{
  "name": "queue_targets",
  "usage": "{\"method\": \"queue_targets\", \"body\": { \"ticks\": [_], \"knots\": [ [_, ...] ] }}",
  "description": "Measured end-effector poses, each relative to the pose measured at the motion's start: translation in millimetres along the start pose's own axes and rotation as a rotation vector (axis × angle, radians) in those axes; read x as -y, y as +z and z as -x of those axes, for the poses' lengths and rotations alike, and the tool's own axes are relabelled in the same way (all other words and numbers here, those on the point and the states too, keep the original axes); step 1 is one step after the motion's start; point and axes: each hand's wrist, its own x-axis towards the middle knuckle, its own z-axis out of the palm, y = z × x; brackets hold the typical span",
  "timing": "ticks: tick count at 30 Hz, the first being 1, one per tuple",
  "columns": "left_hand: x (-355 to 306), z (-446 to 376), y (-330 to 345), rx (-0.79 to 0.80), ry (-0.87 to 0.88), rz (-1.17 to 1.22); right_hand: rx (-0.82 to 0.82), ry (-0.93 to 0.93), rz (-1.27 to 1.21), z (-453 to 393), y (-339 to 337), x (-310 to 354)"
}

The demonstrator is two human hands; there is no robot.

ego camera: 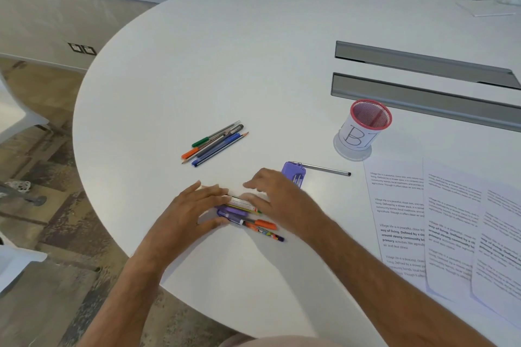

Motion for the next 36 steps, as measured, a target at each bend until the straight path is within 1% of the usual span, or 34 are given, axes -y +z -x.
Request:
{"method": "queue_targets", "body": {
  "ticks": [3,10,13,15,17,21,28,36],
  "knots": [
    [10.5,-2.9,-5.9,-0.023,0.005,-0.021,-0.17,0.006,-0.088,7.0,-21.5,-22.2],
    [25.3,-6.8,-18.9,-0.06,-0.034,-0.037,-0.347,0.16,-0.001,25.8,-66.3,-96.2],
    [20.2,-10.2,-15.6,-0.028,-0.003,0.003,-0.342,0.209,0.044,37.4,-70.5,-121.0],
    [12.6,-16.3,-8.7,0.031,0.027,0.036,-0.306,0.217,0.063,42.1,-70.5,-129.9],
    [6.8,-22.7,-3.4,0.043,0.043,0.044,-0.288,0.216,0.082,42.4,-68.2,-132.9],
    [2.8,-28.6,-3.3,0.022,0.023,0.006,-0.384,0.238,0.191,39.1,-61.6,-136.8],
    [2.2,-36.8,-7.0,-0.071,-0.077,-0.012,-0.359,0.234,0.172,29.1,-59.2,-142.4],
    [-13.6,-61.0,2.4,-0.234,-0.12,-0.148,-0.332,0.207,0.168,2.4,-61.5,-134.2]
  ]
}}
